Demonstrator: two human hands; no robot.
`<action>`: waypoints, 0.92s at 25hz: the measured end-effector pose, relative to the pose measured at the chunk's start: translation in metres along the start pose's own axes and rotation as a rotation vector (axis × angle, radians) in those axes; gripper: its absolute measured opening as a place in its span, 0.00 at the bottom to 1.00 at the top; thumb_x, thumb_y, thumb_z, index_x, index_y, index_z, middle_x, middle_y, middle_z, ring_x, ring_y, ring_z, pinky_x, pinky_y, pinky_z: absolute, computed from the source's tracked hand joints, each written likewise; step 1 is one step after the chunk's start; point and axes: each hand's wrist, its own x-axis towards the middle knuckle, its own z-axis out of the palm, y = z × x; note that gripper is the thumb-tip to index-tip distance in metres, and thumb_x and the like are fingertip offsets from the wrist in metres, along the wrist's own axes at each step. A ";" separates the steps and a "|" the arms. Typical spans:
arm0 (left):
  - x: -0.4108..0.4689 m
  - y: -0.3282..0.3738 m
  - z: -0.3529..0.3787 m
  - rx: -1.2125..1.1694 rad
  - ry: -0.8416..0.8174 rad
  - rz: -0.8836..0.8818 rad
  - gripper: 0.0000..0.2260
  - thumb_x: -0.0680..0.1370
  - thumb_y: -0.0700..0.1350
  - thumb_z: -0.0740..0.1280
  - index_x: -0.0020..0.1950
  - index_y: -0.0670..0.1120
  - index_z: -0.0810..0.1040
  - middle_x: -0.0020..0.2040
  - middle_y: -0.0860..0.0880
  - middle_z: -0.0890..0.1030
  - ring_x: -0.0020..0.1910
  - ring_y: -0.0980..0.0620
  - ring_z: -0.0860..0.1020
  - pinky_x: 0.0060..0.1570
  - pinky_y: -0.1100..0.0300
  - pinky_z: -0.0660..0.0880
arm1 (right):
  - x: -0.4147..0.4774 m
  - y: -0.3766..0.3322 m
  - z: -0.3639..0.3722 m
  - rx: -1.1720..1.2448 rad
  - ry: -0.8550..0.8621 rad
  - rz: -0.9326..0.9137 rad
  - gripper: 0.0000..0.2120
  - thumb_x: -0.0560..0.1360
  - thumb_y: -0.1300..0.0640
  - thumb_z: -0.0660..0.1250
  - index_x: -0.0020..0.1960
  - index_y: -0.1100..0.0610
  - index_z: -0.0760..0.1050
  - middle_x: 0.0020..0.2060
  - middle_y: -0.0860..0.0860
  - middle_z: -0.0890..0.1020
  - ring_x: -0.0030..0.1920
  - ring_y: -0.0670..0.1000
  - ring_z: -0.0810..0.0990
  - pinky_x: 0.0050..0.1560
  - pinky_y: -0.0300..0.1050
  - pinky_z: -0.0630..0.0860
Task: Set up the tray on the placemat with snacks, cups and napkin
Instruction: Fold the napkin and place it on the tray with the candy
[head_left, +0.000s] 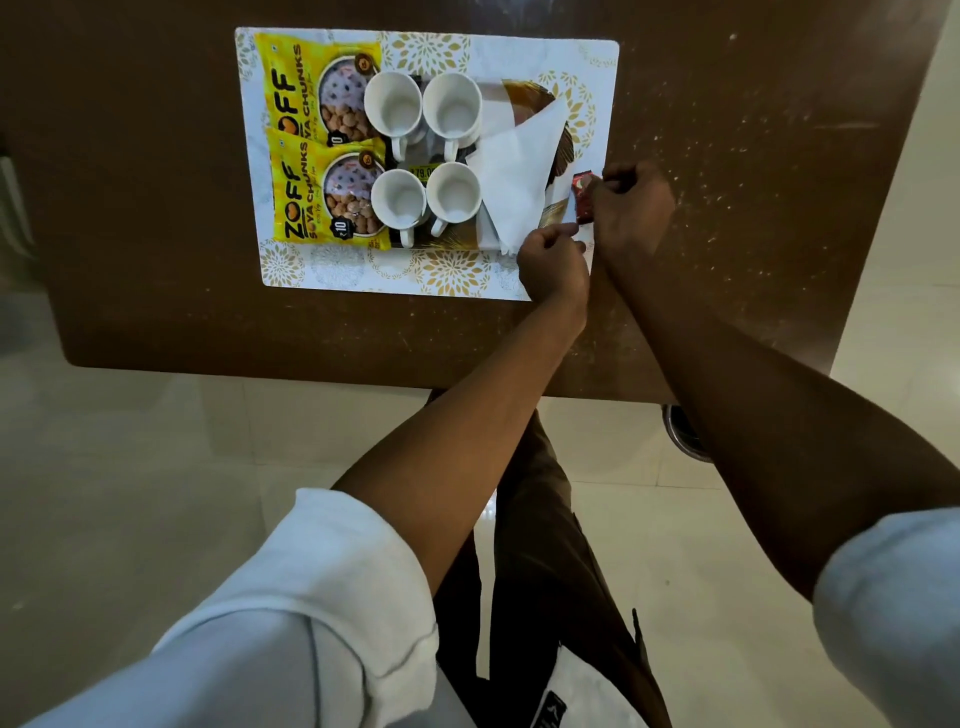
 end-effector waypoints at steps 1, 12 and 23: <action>-0.003 -0.002 -0.006 0.119 0.027 0.148 0.12 0.81 0.33 0.61 0.56 0.39 0.84 0.57 0.41 0.85 0.56 0.42 0.83 0.60 0.43 0.81 | 0.002 -0.007 0.002 -0.005 -0.003 -0.024 0.14 0.74 0.48 0.76 0.57 0.54 0.84 0.43 0.42 0.81 0.37 0.39 0.78 0.39 0.30 0.74; 0.014 -0.012 -0.056 0.791 0.010 0.613 0.23 0.79 0.39 0.67 0.74 0.44 0.72 0.72 0.43 0.72 0.73 0.44 0.69 0.71 0.50 0.72 | 0.007 -0.059 0.034 -0.097 -0.153 -0.201 0.17 0.78 0.57 0.72 0.67 0.51 0.81 0.62 0.48 0.82 0.59 0.48 0.83 0.66 0.41 0.80; 0.020 -0.014 -0.098 0.226 0.325 0.293 0.23 0.75 0.33 0.71 0.67 0.40 0.67 0.63 0.38 0.77 0.61 0.39 0.79 0.58 0.45 0.79 | -0.063 -0.057 0.056 -0.072 -0.210 -0.443 0.17 0.73 0.42 0.74 0.52 0.54 0.83 0.47 0.49 0.84 0.46 0.47 0.83 0.46 0.46 0.80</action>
